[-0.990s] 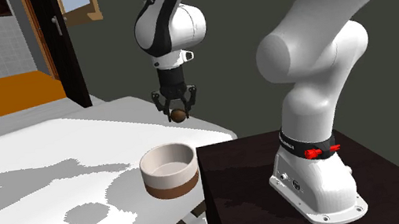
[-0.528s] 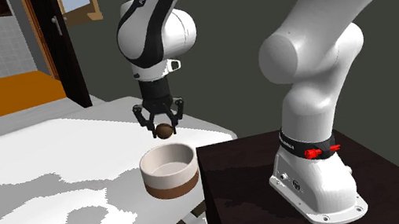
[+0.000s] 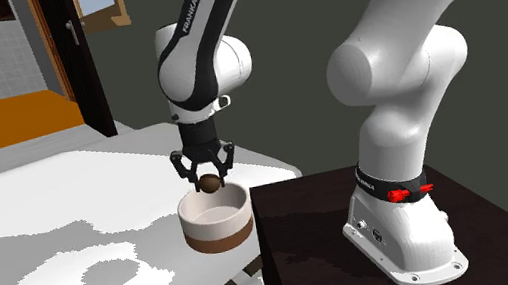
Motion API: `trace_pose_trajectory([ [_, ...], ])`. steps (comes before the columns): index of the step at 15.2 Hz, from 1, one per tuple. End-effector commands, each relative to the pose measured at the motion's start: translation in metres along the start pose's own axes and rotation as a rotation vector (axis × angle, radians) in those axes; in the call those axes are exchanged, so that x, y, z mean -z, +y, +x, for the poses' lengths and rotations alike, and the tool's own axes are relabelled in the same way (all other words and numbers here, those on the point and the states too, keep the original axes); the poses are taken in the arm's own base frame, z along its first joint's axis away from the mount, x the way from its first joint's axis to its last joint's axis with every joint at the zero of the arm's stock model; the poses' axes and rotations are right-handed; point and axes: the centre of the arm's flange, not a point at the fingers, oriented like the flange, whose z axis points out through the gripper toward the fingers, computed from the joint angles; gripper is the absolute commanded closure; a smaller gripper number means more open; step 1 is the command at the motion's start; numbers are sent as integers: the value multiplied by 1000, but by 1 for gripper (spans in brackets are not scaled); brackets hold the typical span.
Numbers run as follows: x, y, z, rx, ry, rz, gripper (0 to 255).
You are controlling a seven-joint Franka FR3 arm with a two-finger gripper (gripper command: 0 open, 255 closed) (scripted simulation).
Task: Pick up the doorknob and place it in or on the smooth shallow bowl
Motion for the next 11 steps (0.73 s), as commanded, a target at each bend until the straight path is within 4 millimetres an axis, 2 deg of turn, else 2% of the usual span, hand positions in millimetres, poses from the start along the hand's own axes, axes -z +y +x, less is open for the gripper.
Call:
trace_pose_trajectory([
  [1, -10, 1, -1, 1, 0, 1, 255],
  [4, -25, 0, -1, 1, 0, 1, 255],
  [11, -25, 0, -1, 1, 0, 1, 255],
])
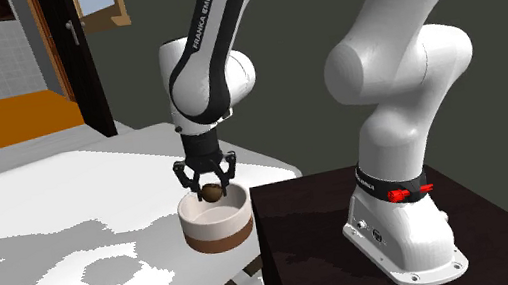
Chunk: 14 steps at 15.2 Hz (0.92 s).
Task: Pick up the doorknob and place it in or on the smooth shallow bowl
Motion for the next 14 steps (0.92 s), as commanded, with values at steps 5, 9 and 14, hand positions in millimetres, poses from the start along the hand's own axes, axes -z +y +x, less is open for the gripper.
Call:
trace_pose_trajectory([
  [5, 0, 0, 0, 0, 0, 0, 0],
  [9, 26, 0, 0, 0, 0, 0, 0],
  [14, 50, 0, 0, 0, 0, 0, 0],
])
